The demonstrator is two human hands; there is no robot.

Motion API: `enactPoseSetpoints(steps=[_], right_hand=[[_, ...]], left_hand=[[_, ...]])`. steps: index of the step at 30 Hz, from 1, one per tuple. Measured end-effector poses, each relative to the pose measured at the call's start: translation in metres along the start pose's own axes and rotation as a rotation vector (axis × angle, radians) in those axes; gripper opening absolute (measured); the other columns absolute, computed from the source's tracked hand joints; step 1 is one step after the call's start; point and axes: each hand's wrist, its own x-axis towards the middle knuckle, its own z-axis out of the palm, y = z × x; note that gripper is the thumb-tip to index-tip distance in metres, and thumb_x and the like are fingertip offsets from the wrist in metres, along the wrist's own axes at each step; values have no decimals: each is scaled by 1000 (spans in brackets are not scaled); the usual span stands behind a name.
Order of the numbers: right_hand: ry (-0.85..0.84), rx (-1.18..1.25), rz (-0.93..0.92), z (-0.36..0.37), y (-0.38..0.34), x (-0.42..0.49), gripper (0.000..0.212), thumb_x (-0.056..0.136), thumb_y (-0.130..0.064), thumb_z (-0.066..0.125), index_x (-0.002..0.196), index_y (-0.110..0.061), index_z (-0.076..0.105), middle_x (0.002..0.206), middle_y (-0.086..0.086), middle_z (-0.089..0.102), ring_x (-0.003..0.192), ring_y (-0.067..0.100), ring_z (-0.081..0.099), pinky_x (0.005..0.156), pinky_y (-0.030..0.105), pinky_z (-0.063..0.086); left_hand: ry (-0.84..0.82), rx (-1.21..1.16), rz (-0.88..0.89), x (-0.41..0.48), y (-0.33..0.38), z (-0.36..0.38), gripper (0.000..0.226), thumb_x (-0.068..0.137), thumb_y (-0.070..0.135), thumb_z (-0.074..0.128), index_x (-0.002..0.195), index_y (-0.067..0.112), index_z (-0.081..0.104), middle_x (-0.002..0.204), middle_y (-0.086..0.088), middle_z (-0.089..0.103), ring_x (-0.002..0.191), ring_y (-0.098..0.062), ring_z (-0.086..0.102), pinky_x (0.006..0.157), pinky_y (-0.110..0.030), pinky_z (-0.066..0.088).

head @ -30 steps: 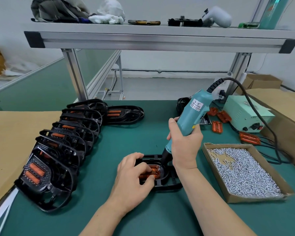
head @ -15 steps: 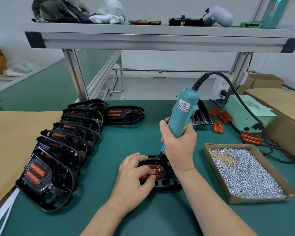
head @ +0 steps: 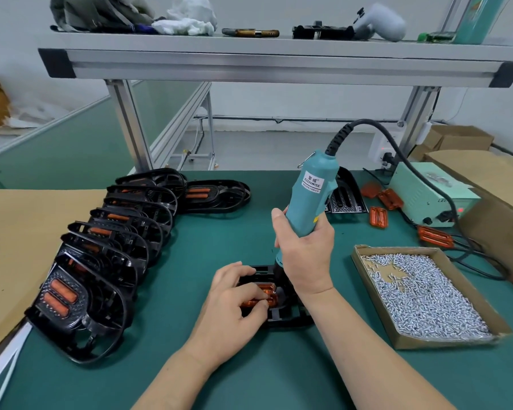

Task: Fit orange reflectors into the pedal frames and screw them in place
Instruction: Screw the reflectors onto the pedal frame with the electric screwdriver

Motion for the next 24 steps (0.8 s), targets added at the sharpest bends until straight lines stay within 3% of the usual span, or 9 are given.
enactPoseSetpoints(steps=[3,9,12,16,21,24], right_hand=[[4,7,34,1,0,1,30,82,-27,72,79,-4,52,61,15,52,54,28,47,55,40,45],[1,63,58,-4,-2,4,18,89,-17,75,85,-9,58,58,-2,56,50,14,50,53,22,45],[23,132,42,-7,-12,7,20,86,-30,74,88,-19,57,59,-5,57,48,15,51,53,21,46],[133,132,71,-33,-20,37,27,87,-44,69,93,-26,51,58,-8,56,48,15,52,54,27,46],[330,160,382,-92,7,72,21,100,-37,53,103,-17,46,74,5,57,48,12,58,53,30,49],[350,104,580,-126,23,79,40,103,-35,50,128,-4,47,84,11,60,56,18,62,54,30,52]], left_hand=[[-3,3,-6,0,-1,1,13,80,31,63,81,28,75,124,20,52,132,-7,35,103,-4,18],[5,-21,-3,1,-1,0,12,79,32,63,80,30,75,124,22,51,133,-6,34,106,-11,24],[13,-32,4,1,0,-1,14,79,37,64,82,31,75,125,23,51,136,-6,32,109,-22,29],[-82,20,23,-4,-1,-1,29,74,59,63,90,35,64,129,36,34,146,-1,9,109,-19,20],[-134,6,11,-3,-2,-4,38,70,67,65,96,40,60,129,39,29,149,-1,3,110,-25,23],[-118,14,9,-3,-3,-1,42,70,71,64,98,40,62,132,35,32,149,-2,4,114,-30,25]])
